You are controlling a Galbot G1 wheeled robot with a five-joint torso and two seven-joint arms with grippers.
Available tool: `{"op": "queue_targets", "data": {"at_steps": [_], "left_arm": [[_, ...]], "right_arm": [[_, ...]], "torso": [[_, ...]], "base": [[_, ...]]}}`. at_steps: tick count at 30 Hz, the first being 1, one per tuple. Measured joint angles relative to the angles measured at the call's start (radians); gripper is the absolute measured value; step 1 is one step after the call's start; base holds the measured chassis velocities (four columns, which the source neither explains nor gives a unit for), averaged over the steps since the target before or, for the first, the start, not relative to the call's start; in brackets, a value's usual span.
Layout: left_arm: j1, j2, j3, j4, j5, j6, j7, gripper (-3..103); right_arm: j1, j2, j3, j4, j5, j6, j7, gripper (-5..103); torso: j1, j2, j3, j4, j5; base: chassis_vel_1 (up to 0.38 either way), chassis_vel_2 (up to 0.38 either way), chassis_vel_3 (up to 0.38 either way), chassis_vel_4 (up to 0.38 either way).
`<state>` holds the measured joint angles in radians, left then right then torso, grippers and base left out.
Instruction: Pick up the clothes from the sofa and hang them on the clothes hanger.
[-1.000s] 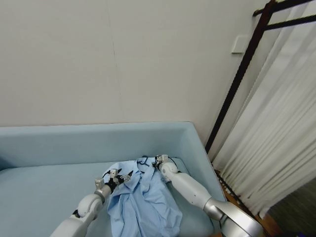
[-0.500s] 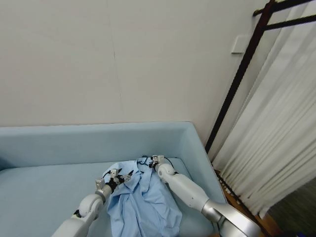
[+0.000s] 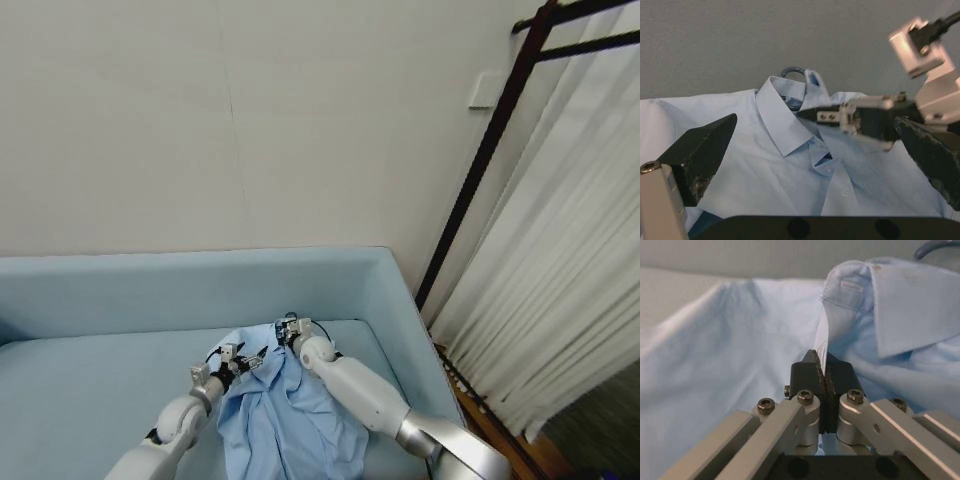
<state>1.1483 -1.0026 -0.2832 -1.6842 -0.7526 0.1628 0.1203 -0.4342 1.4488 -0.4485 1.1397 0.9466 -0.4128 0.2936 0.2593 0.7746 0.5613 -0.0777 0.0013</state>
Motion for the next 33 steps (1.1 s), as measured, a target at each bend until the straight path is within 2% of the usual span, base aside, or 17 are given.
{"op": "queue_targets", "data": {"at_steps": [5, 6, 10, 12, 14, 18, 19, 21, 23, 24, 25, 26, 27, 28, 29, 31, 33], "left_arm": [[-0.005, -0.004, 0.003, 0.001, 0.002, -0.001, 0.0, 100], [-0.009, -0.005, 0.004, 0.002, 0.002, -0.001, 0.0, 100], [-0.021, -0.008, 0.006, 0.008, 0.002, -0.001, 0.0, 100], [-0.022, -0.014, 0.006, 0.009, 0.003, -0.001, 0.0, 100], [-0.021, -0.027, 0.008, 0.013, 0.007, -0.003, 0.0, 100], [-0.017, -0.04, 0.009, 0.016, 0.016, -0.008, 0.0, 100], [-0.015, -0.04, 0.009, 0.016, 0.017, -0.008, 0.0, 100], [-0.014, -0.041, 0.009, 0.015, 0.017, -0.008, 0.0, 100], [-0.009, -0.037, 0.008, 0.006, 0.018, -0.009, -0.001, 100], [-0.006, -0.033, 0.006, 0.001, 0.018, -0.009, -0.002, 100], [-0.003, -0.026, 0.005, -0.003, 0.017, -0.009, -0.005, 100], [-0.001, -0.02, 0.004, -0.004, 0.017, -0.009, -0.007, 100], [-0.001, -0.02, 0.004, -0.004, 0.017, -0.009, -0.007, 100], [0.0, -0.014, 0.004, -0.005, 0.016, -0.009, -0.008, 100], [0.0, -0.01, 0.003, -0.005, 0.015, -0.009, -0.01, 100], [0.0, -0.004, 0.003, -0.005, 0.013, -0.009, -0.011, 100], [-0.001, -0.003, 0.003, -0.004, 0.013, -0.009, -0.011, 100]], "right_arm": [[-0.01, 0.028, 0.001, -0.078, -0.043, -0.001, -0.003, -1], [-0.015, 0.021, 0.003, -0.074, -0.043, -0.004, -0.001, 4], [-0.038, -0.044, 0.001, 0.021, -0.043, -0.005, 0.012, 15], [-0.046, -0.102, 0.0, 0.104, -0.034, -0.003, 0.025, 25], [-0.045, -0.169, -0.003, 0.203, 0.004, -0.015, 0.044, 37], [-0.015, -0.243, 0.0, 0.294, 0.049, -0.046, 0.045, 47], [0.003, -0.258, 0.005, 0.292, 0.05, -0.053, 0.025, 52], [0.015, -0.265, 0.009, 0.283, 0.047, -0.055, 0.01, 52], [0.067, -0.272, 0.016, 0.198, 0.027, -0.062, -0.051, 64], [0.088, -0.27, 0.019, 0.146, 0.017, -0.068, -0.084, 64], [0.102, -0.269, 0.021, 0.101, -0.001, -0.074, -0.123, 76], [0.108, -0.269, 0.022, 0.068, -0.023, -0.081, -0.162, 80], [0.108, -0.269, 0.022, 0.068, -0.023, -0.081, -0.162, 80], [0.109, -0.272, 0.022, 0.047, -0.043, -0.091, -0.205, 80], [0.105, -0.276, 0.022, 0.042, -0.052, -0.106, -0.234, 86], [0.086, -0.28, 0.022, 0.055, -0.057, -0.141, -0.258, 96], [0.076, -0.28, 0.019, 0.066, -0.057, -0.148, -0.26, 99]], "torso": [[0.0, 0.0, 0.0, 0.0, 0.0001], [0.0, 0.0, 0.0, 0.0, 0.0002], [0.0, 0.0, 0.0, -0.0004, 0.0003], [0.0, 0.0, 0.0, -0.0004, 0.0004], [0.0, 0.0, 0.0, -0.0005, 0.0003], [0.0, 0.0, 0.0, -0.0004, 0.0003], [0.0, 0.0, 0.0, -0.0003, 0.0003], [0.0, 0.0, 0.0, -0.0003, 0.0003], [0.0, 0.0, 0.0, -0.0003, 0.0003], [0.0, 0.0, 0.0, 0.0004, 0.0002], [0.0, 0.0, 0.0, -0.0002, 0.0003], [0.0, 0.0, 0.0, 0.0, 0.0002], [0.0, 0.0, 0.0, 0.0, 0.0002], [0.0, 0.0, 0.0, -0.0003, 0.0003], [0.0, 0.0, 0.0, -0.0003, 0.0002], [0.0, 0.0, 0.0, -0.0004, 0.0002], [0.0, 0.0, 0.0, -0.0003, 0.0003]], "base": [[0.0, 0.0, 0.0, 0.0], [0.0, 0.0, 0.0, 0.0], [0.0, 0.0, 0.0, 0.0], [0.0, 0.0, 0.0, 0.0], [0.0, 0.0, 0.0, 0.0], [0.0, 0.0, 0.0, 0.0], [0.0, 0.0, 0.0, 0.0], [0.0, 0.0, 0.0, 0.0], [0.0, 0.0, 0.0, 0.0], [0.0, 0.0, 0.0, 0.0], [0.0, 0.0, 0.0, 0.0], [0.0, 0.0, 0.0, 0.0], [0.0, 0.0, 0.0, 0.0], [0.0, 0.0, 0.0, 0.0], [0.0, 0.0, 0.0, 0.0], [0.0, 0.0, 0.0, 0.0], [0.0, 0.0, 0.0, 0.0]]}}
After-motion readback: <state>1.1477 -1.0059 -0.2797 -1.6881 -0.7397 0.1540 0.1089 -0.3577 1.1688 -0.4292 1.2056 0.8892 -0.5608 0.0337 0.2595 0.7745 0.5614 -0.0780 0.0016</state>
